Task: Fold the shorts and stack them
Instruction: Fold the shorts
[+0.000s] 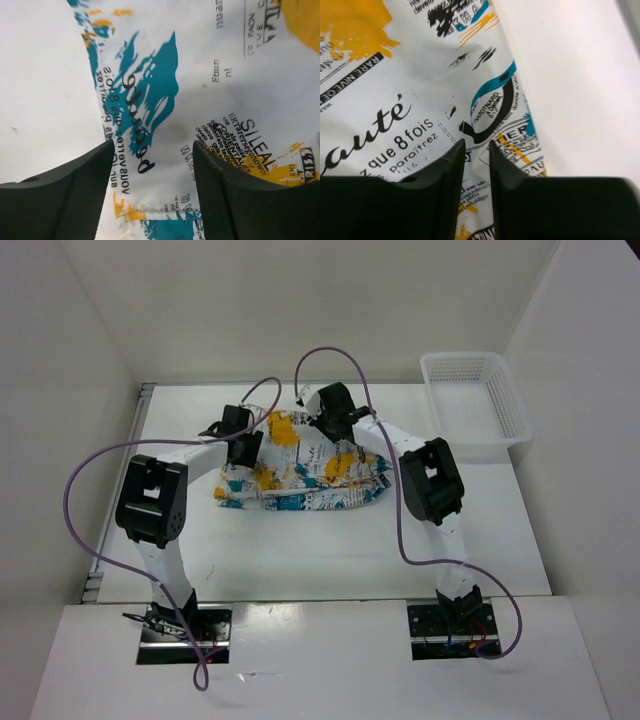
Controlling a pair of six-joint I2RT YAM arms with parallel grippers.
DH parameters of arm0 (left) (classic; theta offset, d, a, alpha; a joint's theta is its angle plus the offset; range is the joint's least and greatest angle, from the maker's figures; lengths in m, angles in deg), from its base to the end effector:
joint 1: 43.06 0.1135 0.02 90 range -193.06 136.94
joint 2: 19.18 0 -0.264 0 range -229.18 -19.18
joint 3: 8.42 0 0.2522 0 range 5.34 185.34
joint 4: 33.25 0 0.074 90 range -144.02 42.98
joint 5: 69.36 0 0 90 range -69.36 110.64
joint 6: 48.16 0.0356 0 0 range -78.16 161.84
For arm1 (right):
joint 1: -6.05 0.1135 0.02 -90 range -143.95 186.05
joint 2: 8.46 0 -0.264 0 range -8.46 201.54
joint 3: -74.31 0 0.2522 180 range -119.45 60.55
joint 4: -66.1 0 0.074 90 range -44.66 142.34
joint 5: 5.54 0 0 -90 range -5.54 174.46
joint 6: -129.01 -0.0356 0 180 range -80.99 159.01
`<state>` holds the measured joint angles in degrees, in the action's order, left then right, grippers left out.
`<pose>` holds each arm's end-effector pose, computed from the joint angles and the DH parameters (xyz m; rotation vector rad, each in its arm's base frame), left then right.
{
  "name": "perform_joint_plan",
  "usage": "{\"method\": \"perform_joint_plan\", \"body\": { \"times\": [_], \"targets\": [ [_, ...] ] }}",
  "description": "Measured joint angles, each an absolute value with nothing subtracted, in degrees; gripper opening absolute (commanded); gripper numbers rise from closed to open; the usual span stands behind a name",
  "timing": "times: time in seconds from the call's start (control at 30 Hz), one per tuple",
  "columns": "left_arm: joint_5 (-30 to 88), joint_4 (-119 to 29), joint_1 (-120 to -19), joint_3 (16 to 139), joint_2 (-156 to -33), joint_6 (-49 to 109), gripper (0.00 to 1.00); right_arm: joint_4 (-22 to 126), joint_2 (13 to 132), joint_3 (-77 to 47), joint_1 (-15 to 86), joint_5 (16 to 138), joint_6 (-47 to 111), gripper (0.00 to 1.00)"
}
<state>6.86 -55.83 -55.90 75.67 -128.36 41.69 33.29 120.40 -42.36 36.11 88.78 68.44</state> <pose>0.3999 -0.0825 0.1756 0.1521 2.3744 0.1813 0.4424 0.2529 0.1884 -1.1363 2.0626 -0.0834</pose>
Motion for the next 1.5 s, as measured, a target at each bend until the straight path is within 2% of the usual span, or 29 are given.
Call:
{"method": "perform_joint_plan", "body": {
  "times": [0.1, 0.17, 0.37, 0.5, 0.63, 0.83, 1.0, 1.27, 1.33, 1.43, 1.47, 1.5],
  "targets": [
    [7.0, -58.2, -55.9, 77.5, -126.9, 41.7, 0.73, 33.0, 117.9, -42.5, 36.1, 87.7, 67.1, 0.42],
    [7.1, -60.2, -55.9, 77.8, -124.6, 41.7, 0.73, 32.4, 114.6, -40.9, 36.0, 86.1, 67.5, 0.44],
    [11.8, -69.4, -55.9, 74.4, -113.2, 41.6, 0.69, 28.0, 97.2, -26.6, 35.6, 80.8, 75.1, 0.49],
    [13.2, -73.6, -55.9, 67.2, -110.1, 41.7, 0.69, 24.9, 90.3, -18.0, 35.6, 79.7, 80.1, 0.51],
    [11.6, -75.0, -55.7, 61.4, -110.4, 41.7, 0.69, 22.6, 89.7, -12.8, 35.4, 80.2, 83.6, 0.51],
    [10.9, -72.7, -49.6, 61.3, -110.4, 41.7, 0.65, 21.2, 89.6, -9.7, 34.4, 81.2, 86.8, 0.51],
    [15.8, -72.9, -44.3, 62.0, -110.4, 41.7, 0.65, 21.4, 89.6, -7.4, 34.3, 82.4, 88.9, 0.51],
    [24.3, -74.2, -43.9, 62.2, -111.3, 41.7, 0.65, 23.3, 89.6, -5.6, 34.0, 86.3, 90.2, 0.51],
    [25.9, -74.7, -43.6, 63.0, -112.2, 41.7, 0.65, 24.4, 89.6, -5.6, 33.9, 87.4, 90.4, 0.48],
    [27.9, -74.6, -43.0, 64.3, -113.2, 41.6, 0.60, 26.0, 89.6, -5.5, 33.9, 88.6, 90.8, 0.43],
    [28.5, -74.5, -42.8, 64.6, -113.5, 41.7, 0.49, 26.3, 89.6, -5.5, 33.9, 88.9, 91.0, 0.33],
    [28.9, -74.4, -42.8, 64.6, -113.8, 41.6, 0.42, 26.5, 89.6, -5.4, 33.9, 89.3, 91.0, 0.33]
  ]
}}
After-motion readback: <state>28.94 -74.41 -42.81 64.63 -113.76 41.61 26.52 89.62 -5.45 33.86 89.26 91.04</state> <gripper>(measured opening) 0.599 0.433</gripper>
